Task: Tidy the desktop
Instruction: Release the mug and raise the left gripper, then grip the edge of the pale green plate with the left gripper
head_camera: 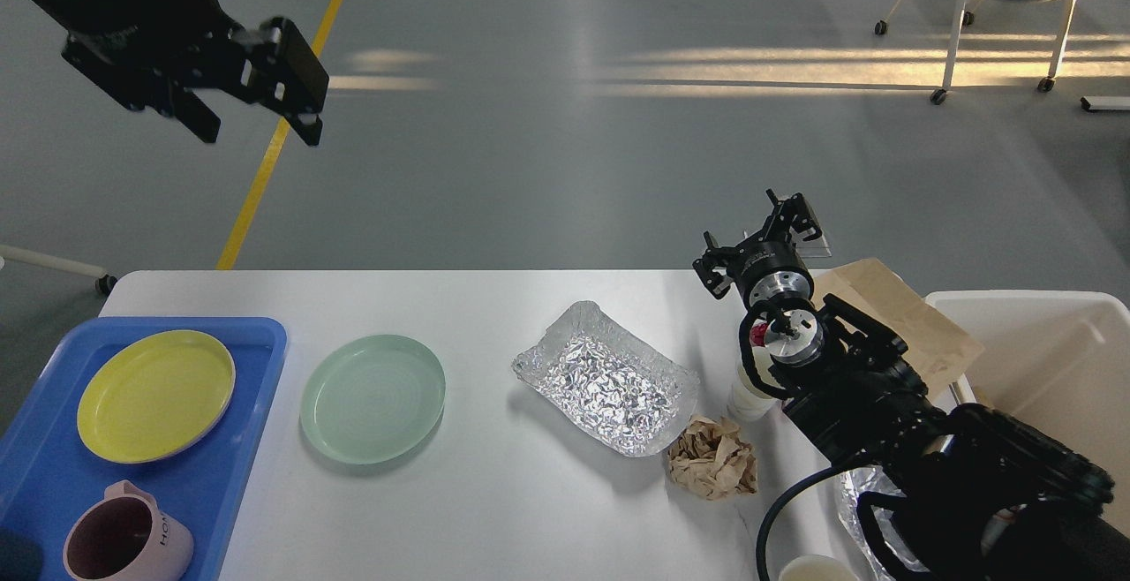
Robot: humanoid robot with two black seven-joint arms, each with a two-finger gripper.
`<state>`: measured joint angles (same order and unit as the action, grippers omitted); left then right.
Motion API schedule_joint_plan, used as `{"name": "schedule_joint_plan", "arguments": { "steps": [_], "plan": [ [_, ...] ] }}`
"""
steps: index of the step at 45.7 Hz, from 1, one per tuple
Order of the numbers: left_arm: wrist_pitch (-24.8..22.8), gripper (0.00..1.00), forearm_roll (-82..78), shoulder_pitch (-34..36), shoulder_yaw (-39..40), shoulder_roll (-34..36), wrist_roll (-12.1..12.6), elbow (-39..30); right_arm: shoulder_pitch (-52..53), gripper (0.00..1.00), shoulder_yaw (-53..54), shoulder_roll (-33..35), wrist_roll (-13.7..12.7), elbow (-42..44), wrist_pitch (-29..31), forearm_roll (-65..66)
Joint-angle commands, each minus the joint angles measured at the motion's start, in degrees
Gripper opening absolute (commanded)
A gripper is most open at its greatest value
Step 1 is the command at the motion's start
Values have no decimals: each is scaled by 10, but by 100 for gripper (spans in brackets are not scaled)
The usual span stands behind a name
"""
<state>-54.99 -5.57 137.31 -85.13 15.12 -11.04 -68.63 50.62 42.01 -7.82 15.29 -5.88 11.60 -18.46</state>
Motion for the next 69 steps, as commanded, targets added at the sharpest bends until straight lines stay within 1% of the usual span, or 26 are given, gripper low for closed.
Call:
{"name": "schedule_joint_plan", "arguments": {
  "steps": [1, 8, 15, 19, 20, 23, 26, 29, 37, 45, 54, 60, 69],
  "plan": [
    [22, 84, 1, -97, -8, -4, 3, 1, 0, 100, 0, 0, 0, 0, 0, 0],
    [138, 83, 0, -202, -7, 3, 7, 1, 0, 100, 0, 0, 0, 0, 0, 0],
    [240, 84, 0, -293, -1, 12, 8, 2, 0, 100, 0, 0, 0, 0, 0, 0],
    [317, 84, 1, -340, 6, 17, 8, 2, 0, 100, 0, 0, 0, 0, 0, 0],
    [344, 84, 1, -359, 14, 17, 8, 2, 0, 100, 0, 0, 0, 0, 0, 0],
    [399, 84, 1, -395, 31, 18, 8, 2, 0, 100, 0, 0, 0, 0, 0, 0],
    [439, 84, 1, -426, 48, 20, 8, 2, 0, 100, 0, 0, 0, 1, 0, 0],
    [464, 84, 1, -454, 62, 28, 8, 2, 0, 100, 0, 0, 0, 0, 0, 0],
    [500, 84, 2, -522, 116, 46, 8, 16, 0, 100, 0, 0, 0, 0, 0, 0],
    [507, 84, 11, -596, 165, 50, 8, 69, 0, 100, 0, 0, 0, 0, 0, 0],
    [506, 84, 66, -615, 174, 51, 8, 84, 0, 100, 0, 0, 0, 0, 0, 0],
    [501, 84, 70, -636, 175, 47, 8, 83, 0, 100, 0, 0, 0, 0, 0, 0],
    [501, 84, 71, -643, 174, 51, 8, 85, 0, 100, 0, 0, 0, 0, 0, 0]
  ]
}}
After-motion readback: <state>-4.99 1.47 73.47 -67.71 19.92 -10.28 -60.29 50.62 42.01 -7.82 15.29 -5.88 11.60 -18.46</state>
